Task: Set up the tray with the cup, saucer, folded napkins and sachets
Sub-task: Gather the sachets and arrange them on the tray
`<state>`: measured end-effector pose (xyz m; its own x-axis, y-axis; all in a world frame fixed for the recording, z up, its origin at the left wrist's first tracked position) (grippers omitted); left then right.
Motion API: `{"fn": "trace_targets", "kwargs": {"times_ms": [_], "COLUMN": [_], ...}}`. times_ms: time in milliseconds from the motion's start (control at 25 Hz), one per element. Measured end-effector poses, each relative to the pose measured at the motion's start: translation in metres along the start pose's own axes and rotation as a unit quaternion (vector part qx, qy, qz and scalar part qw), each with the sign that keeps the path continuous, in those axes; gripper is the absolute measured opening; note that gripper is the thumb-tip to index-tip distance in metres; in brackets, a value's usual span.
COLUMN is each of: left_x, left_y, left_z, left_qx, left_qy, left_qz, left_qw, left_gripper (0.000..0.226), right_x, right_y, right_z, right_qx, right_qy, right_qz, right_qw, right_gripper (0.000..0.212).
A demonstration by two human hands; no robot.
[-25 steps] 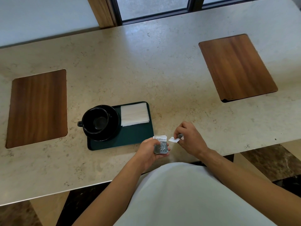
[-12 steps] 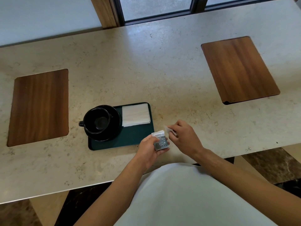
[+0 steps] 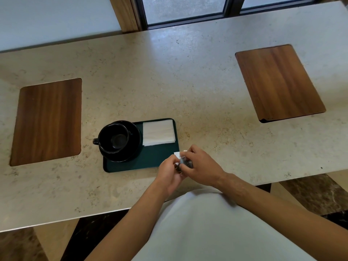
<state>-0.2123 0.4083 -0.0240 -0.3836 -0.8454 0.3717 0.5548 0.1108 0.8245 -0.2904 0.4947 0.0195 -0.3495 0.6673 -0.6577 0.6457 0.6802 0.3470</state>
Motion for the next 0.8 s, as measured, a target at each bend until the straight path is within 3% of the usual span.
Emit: {"fn": "trace_targets", "kwargs": {"times_ms": [280, 400, 800], "left_x": [0.003, 0.006, 0.012], "left_y": [-0.001, -0.001, 0.001], "left_z": [-0.005, -0.007, -0.014], "left_qx": [-0.019, -0.03, -0.025], "left_qy": [-0.021, -0.061, -0.128], "left_qz": [0.024, 0.036, 0.053], "left_qw": [0.999, 0.997, 0.99], "left_gripper": [0.036, 0.03, 0.028], "right_x": [0.016, 0.026, 0.046], "right_y": [0.001, 0.001, 0.004], "right_z": [-0.011, -0.008, 0.002], "right_qx": [0.076, 0.055, 0.037], "right_qy": [-0.06, -0.096, -0.24], "right_qz": [0.067, 0.109, 0.189], "right_qw": [0.993, 0.988, 0.951], "right_gripper": [0.034, 0.042, 0.027]}}
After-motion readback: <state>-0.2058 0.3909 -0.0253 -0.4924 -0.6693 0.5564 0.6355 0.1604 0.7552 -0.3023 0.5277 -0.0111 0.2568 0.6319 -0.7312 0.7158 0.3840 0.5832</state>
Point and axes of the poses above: each hand's wrist, its own y-axis away from the middle knuckle, its own z-axis out of the palm, x = y × z, the point moved 6 cm from there along -y, towards the middle knuckle, and after that the axes turned 2 degrees about z, right-handed, at the moved point
